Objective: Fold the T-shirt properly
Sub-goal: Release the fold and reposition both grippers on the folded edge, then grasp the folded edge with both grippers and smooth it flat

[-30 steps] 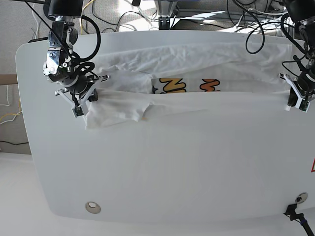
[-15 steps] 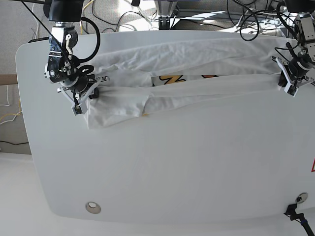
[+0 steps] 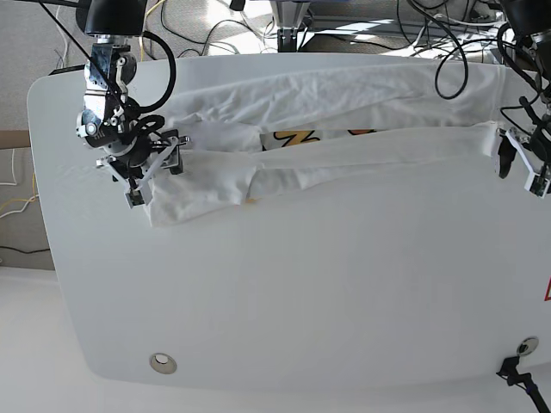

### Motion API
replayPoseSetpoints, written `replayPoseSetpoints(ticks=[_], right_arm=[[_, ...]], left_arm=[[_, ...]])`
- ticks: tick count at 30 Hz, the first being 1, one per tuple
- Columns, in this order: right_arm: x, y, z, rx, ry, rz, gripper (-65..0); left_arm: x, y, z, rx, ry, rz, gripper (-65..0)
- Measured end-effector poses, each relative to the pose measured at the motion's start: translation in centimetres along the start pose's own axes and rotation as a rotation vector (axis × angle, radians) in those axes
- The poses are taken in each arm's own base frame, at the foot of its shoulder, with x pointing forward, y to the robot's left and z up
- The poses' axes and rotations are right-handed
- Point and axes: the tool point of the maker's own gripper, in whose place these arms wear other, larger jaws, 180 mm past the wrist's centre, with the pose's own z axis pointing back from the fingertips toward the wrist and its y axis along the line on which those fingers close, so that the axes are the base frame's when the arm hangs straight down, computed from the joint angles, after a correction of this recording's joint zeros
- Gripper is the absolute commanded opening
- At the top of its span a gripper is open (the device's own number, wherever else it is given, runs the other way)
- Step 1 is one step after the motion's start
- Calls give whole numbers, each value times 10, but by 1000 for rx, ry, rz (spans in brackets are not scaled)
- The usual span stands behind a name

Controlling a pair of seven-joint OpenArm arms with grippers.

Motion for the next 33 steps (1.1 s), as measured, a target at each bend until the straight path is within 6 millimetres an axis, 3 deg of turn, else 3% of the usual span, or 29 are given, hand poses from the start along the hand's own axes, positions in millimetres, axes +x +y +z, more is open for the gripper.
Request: replayPoseSetpoints(ticks=[3, 7, 10, 12, 13, 15, 17, 18, 21, 24, 28, 30, 33], right_arm=[[19, 2, 3, 3, -51, 12, -272], [20, 1, 6, -6, -52, 18, -272], [31, 16, 17, 15, -99, 71, -280], [29, 32, 20, 54, -107, 99, -370], [28, 39, 23, 76, -114, 116, -450], [28, 49, 24, 98, -123, 129, -639], [27, 55, 22, 109, -122, 135, -650], [26, 56, 22, 114, -123, 133, -650], [10, 61, 18, 132, -84, 122, -650], [-15, 73, 4, 177, -7, 115, -650], [-40, 72, -10, 194, 29, 52, -650], [-39, 69, -17, 202, -10, 18, -650], [-37, 69, -27, 227, -45, -36, -650]], left_arm=[[-1, -6, -2, -18, 3, -1, -154], [-7, -15, -2, -27, 14, 15, -154], [-5, -26, 14, -9, -6, 33, -155], [5, -31, 27, 25, -49, 57, -165], [9, -29, 32, 51, -59, 66, -201], [17, -29, 40, 77, -62, 62, -370], [20, -39, 44, 68, -72, 68, -592], [16, -47, 45, 55, -66, 78, -650], [-5, -73, 46, 16, -10, 114, -650], [-14, -116, 45, -84, 17, 129, -650], [-38, -157, 40, -192, 80, 152, -650], [-53, -169, 33, -227, 118, 179, -650], [-48, -161, 13, -263, 94, 156, -650]])
